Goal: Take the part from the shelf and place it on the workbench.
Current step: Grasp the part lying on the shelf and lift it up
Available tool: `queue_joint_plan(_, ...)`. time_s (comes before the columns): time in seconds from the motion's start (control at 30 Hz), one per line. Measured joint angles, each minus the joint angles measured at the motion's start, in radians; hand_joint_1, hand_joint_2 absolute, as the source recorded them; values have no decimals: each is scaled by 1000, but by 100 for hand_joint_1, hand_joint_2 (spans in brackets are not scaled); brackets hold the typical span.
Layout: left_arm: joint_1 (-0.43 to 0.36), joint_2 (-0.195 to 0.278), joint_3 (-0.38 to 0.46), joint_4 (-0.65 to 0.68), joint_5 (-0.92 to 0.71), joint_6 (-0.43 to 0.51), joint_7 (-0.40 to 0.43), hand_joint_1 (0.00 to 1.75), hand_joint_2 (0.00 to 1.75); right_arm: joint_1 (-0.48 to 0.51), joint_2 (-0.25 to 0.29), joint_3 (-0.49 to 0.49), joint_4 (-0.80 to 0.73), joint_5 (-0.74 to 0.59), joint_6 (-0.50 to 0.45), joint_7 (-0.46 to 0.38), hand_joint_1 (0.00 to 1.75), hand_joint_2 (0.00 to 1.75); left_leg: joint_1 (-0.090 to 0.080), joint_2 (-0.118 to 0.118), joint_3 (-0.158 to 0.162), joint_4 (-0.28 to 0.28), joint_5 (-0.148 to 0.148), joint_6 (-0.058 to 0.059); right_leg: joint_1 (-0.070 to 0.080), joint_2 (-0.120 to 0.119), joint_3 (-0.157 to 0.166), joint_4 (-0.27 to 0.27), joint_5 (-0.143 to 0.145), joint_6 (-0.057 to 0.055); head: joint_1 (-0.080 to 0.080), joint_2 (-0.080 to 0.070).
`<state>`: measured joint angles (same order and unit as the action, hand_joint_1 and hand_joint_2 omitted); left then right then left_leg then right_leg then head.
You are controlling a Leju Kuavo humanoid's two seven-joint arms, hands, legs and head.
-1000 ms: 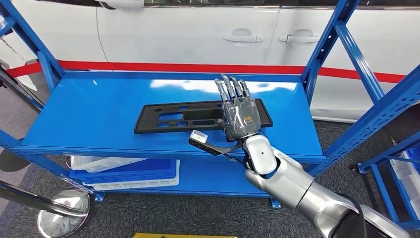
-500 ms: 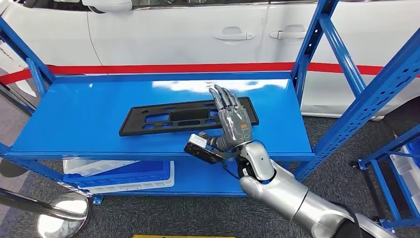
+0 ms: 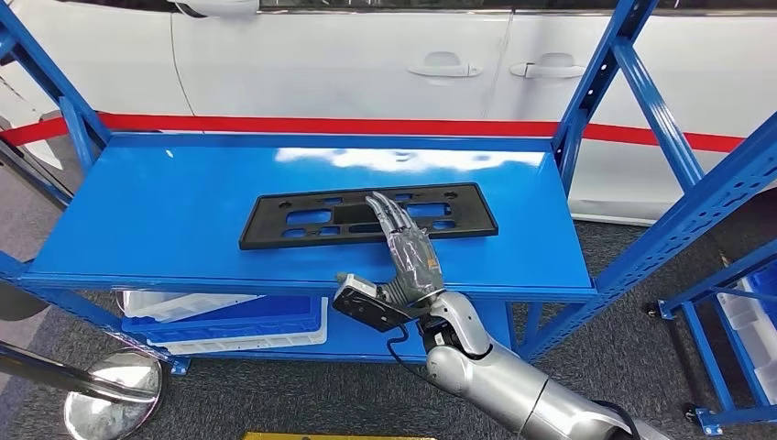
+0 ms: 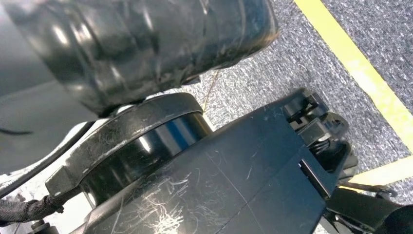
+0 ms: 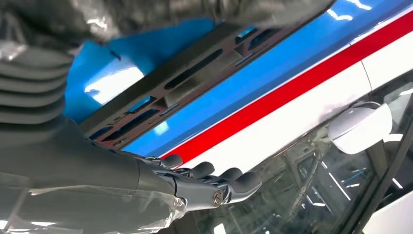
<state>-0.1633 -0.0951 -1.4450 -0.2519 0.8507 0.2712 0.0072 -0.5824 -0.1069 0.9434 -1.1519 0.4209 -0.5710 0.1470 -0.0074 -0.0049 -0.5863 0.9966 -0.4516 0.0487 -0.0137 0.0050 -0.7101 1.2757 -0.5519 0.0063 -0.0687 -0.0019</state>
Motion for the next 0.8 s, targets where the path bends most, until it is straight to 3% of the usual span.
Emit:
queue_joint_plan(0.07,0,0,-2,0,-2,0,0,0,0,-1,3,0,12,-6,2,-4,0,87,1,-2,-3,16,-11,-7,-4,-1,61,-128,58,3,0,0)
queue_joint_plan(0.13,-1,1,-3,0,-5,0,1,0,0,-2,9,0,22,-17,8,-9,0,175,-1,-3,-11,34,-20,-16,-3,1,97,-202,75,-3,0,0)
queue_joint_plan(0.23,-1,2,-6,0,-10,0,1,0,0,-3,16,0,44,-31,16,-22,0,175,-1,-3,-17,39,-21,-28,0,4,96,-207,76,-18,-1,0)
queue_joint_plan(0.3,-1,4,-8,0,-12,0,1,0,0,-7,21,0,67,-30,16,-25,0,175,2,-2,-32,73,-45,-38,-3,3,97,-211,80,-27,-4,0)
queue_joint_plan(0.4,-1,7,-10,0,-13,-1,-2,0,0,-17,28,0,104,-5,12,-18,0,175,9,-1,-110,245,-128,-55,-4,1,98,-212,80,-34,-9,0)
queue_joint_plan(0.43,-1,9,-10,0,-14,-2,-4,0,0,-20,29,0,117,12,10,-10,0,175,10,-1,-134,293,-140,-58,-4,0,98,-212,80,-34,-9,0)
queue_joint_plan(0.47,0,11,-10,0,-14,-2,-7,0,0,-23,29,0,132,36,8,2,0,175,11,-1,-143,307,-135,-58,-3,0,98,-212,80,-35,-9,0)
queue_joint_plan(0.5,0,13,-10,0,-15,-2,-9,0,0,-27,29,0,145,62,6,18,0,175,11,-1,-134,285,-111,-57,-3,0,99,-212,80,-35,-9,0)
queue_joint_plan(0.6,-2,20,-10,0,-15,2,-17,0,0,-49,29,1,177,165,5,79,0,175,7,-2,-44,92,-23,-44,-2,2,100,-214,81,-32,-8,0)
queue_joint_plan(0.67,-4,26,-10,0,-17,4,-18,0,0,-61,28,2,193,247,14,128,0,175,2,-3,-17,31,-13,-37,-1,4,99,-220,85,-25,-8,0)
queue_joint_plan(0.73,-3,33,-10,0,-22,5,-9,0,0,-66,23,4,203,333,27,177,0,175,1,-3,-13,19,-6,-28,-1,4,100,-230,90,-13,-7,0)
queue_joint_plan(0.8,-2,40,-10,0,-26,3,5,0,0,-71,12,7,210,419,33,222,0,175,4,-1,-7,1,4,-17,-2,3,92,-213,73,-6,-6,0)
